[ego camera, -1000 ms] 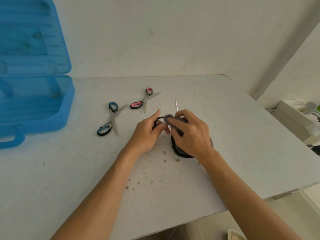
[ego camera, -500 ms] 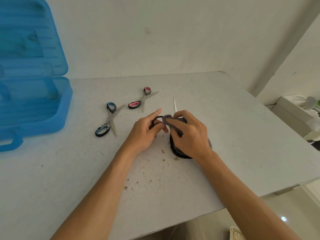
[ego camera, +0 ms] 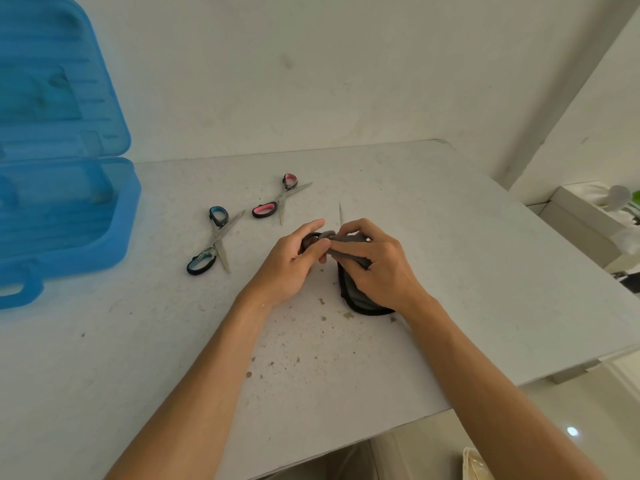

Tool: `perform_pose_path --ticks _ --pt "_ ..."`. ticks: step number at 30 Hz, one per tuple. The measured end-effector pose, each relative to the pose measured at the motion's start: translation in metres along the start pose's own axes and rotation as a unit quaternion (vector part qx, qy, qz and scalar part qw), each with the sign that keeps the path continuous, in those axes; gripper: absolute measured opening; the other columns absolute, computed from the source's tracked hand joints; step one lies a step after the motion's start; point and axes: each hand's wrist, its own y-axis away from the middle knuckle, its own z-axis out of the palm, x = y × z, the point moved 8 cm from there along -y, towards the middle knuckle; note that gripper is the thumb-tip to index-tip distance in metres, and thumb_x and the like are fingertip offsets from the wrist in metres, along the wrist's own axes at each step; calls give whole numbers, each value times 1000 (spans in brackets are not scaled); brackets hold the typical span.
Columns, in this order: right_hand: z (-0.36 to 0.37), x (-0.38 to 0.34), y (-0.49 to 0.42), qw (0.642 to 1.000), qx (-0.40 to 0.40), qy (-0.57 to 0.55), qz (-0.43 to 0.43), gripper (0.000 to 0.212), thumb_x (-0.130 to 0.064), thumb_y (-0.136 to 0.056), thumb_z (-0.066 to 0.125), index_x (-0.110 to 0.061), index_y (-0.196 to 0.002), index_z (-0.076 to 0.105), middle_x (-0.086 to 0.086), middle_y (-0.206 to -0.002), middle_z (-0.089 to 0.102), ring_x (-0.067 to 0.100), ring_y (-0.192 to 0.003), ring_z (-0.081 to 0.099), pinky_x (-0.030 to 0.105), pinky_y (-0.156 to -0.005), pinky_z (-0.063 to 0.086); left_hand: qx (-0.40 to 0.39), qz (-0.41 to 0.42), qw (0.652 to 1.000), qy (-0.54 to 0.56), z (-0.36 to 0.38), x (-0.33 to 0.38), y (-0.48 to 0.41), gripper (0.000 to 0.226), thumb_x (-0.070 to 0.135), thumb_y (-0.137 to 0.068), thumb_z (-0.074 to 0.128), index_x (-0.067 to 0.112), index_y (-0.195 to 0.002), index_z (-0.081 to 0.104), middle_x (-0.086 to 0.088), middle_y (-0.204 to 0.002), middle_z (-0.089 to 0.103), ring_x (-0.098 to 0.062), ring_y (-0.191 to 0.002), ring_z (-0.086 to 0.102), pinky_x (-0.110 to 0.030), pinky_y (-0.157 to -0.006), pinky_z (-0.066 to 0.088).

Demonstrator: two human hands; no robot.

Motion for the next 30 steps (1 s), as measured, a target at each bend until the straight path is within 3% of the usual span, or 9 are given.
perform_pose_path --ticks 4,9,13,16,20,22,26,30 --pt "-15 5 1 1000 -3 3 12 23 -8 -89 77 -17 -110 81 0 -111 72 14 -96 70 34 -83 59 -5 -18 1000 18 1 -4 -1 43 18 -106 53 21 -149 52 3 -83 73 -11 -59 40 -20 -56 37" --pt "-21 6 1 998 -14 55 -6 22 -8 -85 78 -17 -105 82 1 -110 72 18 -92 70 36 -78 60 -16 -18 999 23 5 -2 0 39 10 -105 54 16 -143 58 -2 -97 80 -13 -58 35 -19 -53 36" --pt "-36 16 4 995 30 91 24 21 -6 -84 79 -15 -102 82 4 -113 65 16 -80 65 31 -71 57 -34 -16 999 37 1 0 2 39 8 -101 61 15 -139 61 1 -99 81 -27 -65 43 -30 -58 39" --pt "-55 32 6 986 89 113 85 18 -8 -87 76 -14 -104 80 5 -111 64 18 -80 63 35 -72 57 -42 -26 998 35 0 -1 1 48 4 -95 68 17 -140 60 3 -100 81 -10 -80 66 -29 -62 47" --pt "-27 3 10 996 19 80 -17 17 -14 -91 76 -15 -107 81 5 -112 67 15 -79 66 27 -70 55 -48 -22 998 30 7 -1 0 44 6 -95 69 17 -137 64 1 -97 80 -17 -88 69 -28 -60 50" --pt "-19 2 11 995 5 96 -29 17 -17 -91 76 -18 -107 81 2 -112 68 12 -78 66 26 -67 54 -46 -19 998 25 8 0 0 42 7 -96 68 17 -136 65 1 -96 80 -17 -86 67 -26 -58 51" --pt "-41 26 10 985 88 137 50 19 -19 -91 75 -17 -109 80 3 -109 68 19 -74 66 36 -61 57 -33 -29 999 24 7 -1 -2 40 5 -98 65 12 -137 63 1 -96 81 -9 -83 70 -25 -59 53" --pt "-35 15 15 990 43 131 -4 17 -18 -89 76 -19 -105 81 3 -109 68 18 -80 68 34 -64 57 -13 -25 997 75 3 1 -1 36 1 -98 62 10 -133 65 -5 -98 81 -8 -62 56 -27 -63 57"
